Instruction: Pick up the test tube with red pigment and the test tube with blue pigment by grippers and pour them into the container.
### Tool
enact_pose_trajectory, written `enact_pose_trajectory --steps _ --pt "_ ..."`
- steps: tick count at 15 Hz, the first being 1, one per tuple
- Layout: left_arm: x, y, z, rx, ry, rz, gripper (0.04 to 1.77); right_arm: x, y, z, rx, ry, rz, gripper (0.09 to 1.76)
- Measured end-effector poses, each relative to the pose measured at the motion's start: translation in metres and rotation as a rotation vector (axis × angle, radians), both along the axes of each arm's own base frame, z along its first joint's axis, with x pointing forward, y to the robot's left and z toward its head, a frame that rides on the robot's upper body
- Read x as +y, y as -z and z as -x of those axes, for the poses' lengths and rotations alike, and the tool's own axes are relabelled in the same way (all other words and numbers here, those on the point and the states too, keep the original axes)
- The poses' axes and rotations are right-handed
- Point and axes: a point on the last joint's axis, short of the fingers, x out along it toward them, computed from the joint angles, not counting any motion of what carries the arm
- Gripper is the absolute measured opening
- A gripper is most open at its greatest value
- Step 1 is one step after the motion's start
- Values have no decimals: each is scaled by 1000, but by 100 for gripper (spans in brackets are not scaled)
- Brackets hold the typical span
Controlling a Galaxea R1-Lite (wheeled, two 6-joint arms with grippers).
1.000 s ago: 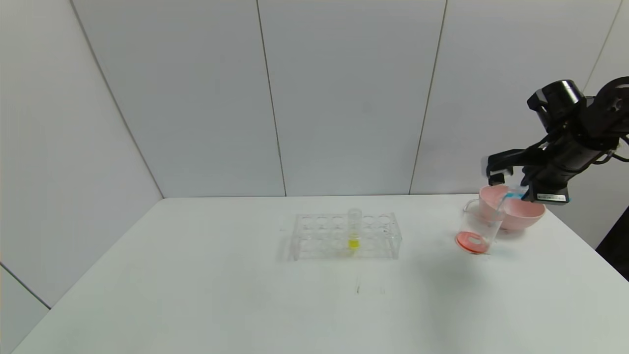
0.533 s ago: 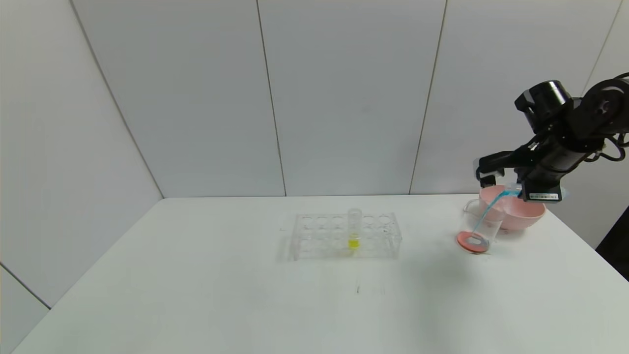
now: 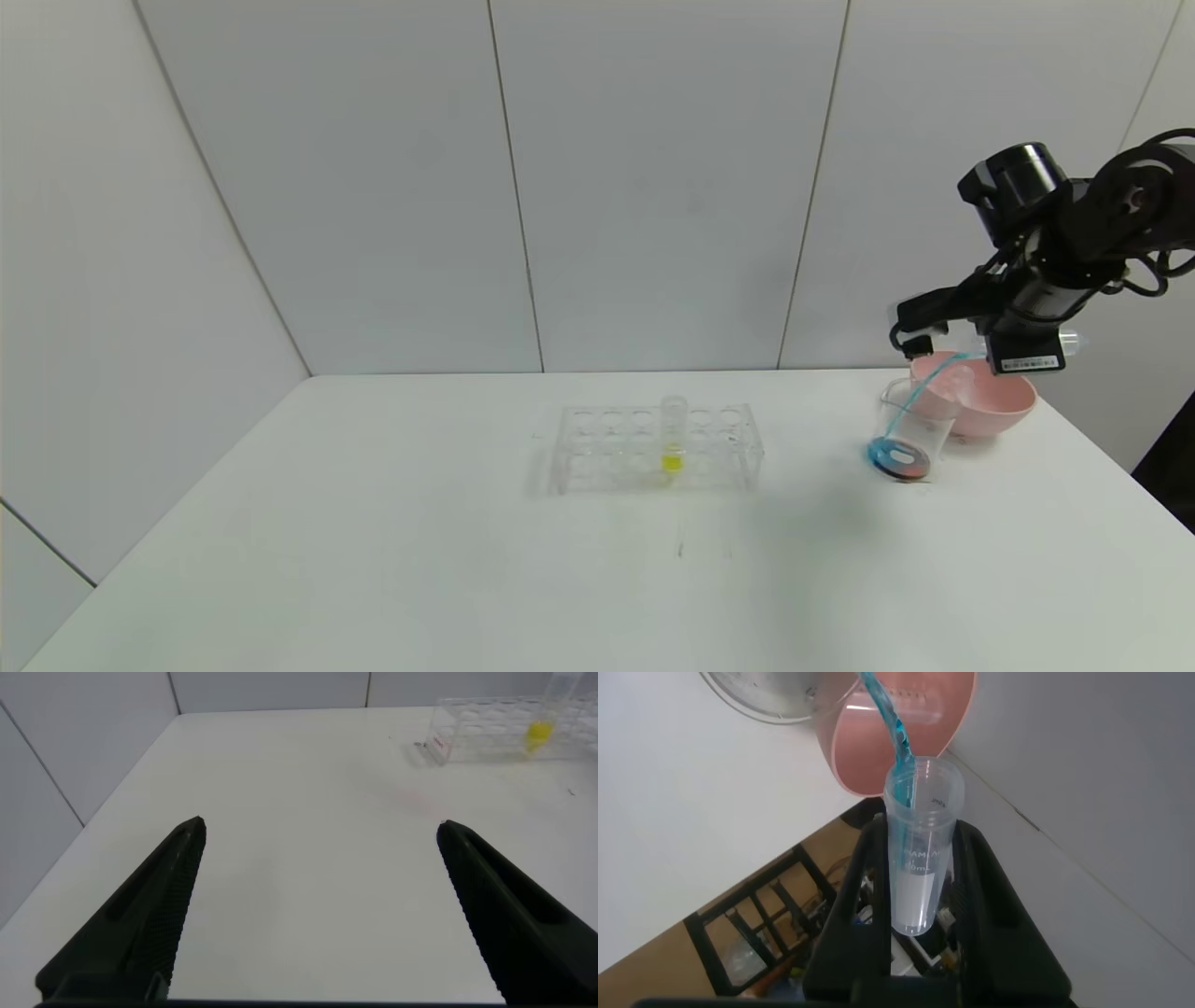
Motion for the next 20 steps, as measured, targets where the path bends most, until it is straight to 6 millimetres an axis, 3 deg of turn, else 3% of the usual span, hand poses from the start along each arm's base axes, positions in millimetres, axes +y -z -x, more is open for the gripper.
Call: enact_pose_trajectory --steps 6,13,20 --pt "0 0 0 0 0 0 176 12 -5 2 -5 -8 157 46" --pt "0 0 0 0 0 0 176 26 -10 8 -7 -42 173 46" --pt "0 0 0 0 0 0 176 27 -12 11 -6 -25 185 46"
